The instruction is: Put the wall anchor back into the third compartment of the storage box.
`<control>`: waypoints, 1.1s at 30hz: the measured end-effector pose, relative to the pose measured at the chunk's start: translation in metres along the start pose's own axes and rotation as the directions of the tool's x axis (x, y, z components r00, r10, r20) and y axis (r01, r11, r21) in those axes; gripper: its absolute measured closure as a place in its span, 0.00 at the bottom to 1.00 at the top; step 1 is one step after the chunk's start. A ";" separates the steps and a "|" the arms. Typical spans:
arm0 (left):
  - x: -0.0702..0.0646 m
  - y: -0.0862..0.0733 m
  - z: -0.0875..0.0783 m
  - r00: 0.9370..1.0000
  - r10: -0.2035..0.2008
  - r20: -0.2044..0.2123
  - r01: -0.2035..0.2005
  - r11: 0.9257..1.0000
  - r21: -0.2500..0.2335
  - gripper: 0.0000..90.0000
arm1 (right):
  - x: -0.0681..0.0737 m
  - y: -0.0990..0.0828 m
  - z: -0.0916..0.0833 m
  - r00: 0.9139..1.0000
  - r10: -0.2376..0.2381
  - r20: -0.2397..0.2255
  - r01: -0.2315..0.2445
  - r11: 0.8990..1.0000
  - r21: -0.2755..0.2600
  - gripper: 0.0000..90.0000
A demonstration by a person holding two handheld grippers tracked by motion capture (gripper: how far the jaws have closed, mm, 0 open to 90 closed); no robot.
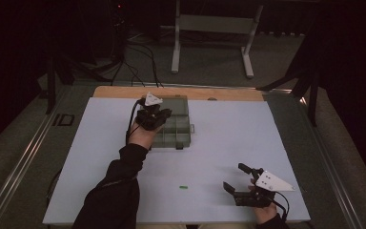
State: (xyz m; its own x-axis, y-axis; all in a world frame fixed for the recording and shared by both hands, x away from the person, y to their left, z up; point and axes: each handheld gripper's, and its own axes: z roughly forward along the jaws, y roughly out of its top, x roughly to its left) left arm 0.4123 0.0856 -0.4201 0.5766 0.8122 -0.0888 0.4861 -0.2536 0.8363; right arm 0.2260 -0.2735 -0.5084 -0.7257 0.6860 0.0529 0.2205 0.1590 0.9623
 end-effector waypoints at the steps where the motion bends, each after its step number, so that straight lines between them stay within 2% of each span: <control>1: 0.001 0.000 0.002 1.000 -0.014 -0.003 0.014 1.000 -0.001 0.93 | 0.000 0.000 0.000 1.000 -0.001 0.000 0.001 1.000 0.001 0.12; 3: 0.003 0.000 0.005 0.999 -0.029 -0.023 0.029 1.000 0.003 0.93 | 0.000 0.000 0.000 1.000 -0.003 -0.002 0.003 1.000 0.001 0.12; 7: 0.007 -0.003 0.013 0.995 -0.085 -0.043 0.085 0.996 0.013 0.93 | 0.000 0.000 0.000 1.000 0.000 0.000 0.000 1.000 -0.004 0.12; 10: 0.008 -0.006 0.018 0.989 -0.141 -0.042 0.142 0.990 0.016 0.93 | 0.000 0.000 0.000 1.000 0.001 -0.002 -0.001 1.000 -0.001 0.12; 16: 0.008 -0.010 0.031 0.987 -0.142 -0.069 0.146 0.987 0.066 0.92 | 0.000 0.000 0.000 1.000 0.000 -0.003 0.000 1.000 -0.003 0.12; 18: 0.010 -0.013 0.035 0.985 -0.160 -0.057 0.164 0.984 0.076 0.92 | 0.000 0.000 0.000 1.000 0.003 -0.004 -0.003 1.000 0.000 0.12; 21: 0.011 -0.018 0.043 0.985 -0.165 -0.056 0.170 0.980 0.106 0.92 | 0.000 -0.001 0.000 1.000 0.000 -0.007 0.000 1.000 0.002 0.12; 23: 0.011 -0.021 0.048 0.984 -0.164 -0.073 0.173 0.976 0.130 0.92 | 0.000 0.000 0.000 1.000 0.004 -0.010 -0.004 1.000 0.001 0.12; 24: 0.012 -0.022 0.051 0.983 -0.171 -0.063 0.179 0.974 0.141 0.92 | 0.000 0.000 0.000 1.000 0.007 -0.012 -0.007 1.000 0.000 0.12; 33: 0.009 -0.030 0.066 0.985 -0.152 -0.077 0.164 0.970 0.178 0.92 | 0.000 -0.001 0.000 1.000 0.005 -0.019 -0.005 1.000 0.005 0.12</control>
State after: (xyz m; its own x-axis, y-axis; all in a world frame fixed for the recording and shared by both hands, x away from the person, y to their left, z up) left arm 0.4461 0.0657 -0.4812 0.4438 0.8792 -0.1734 0.6828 -0.2064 0.7008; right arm 0.2261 -0.2733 -0.5094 -0.7365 0.6736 0.0627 0.2273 0.1591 0.9607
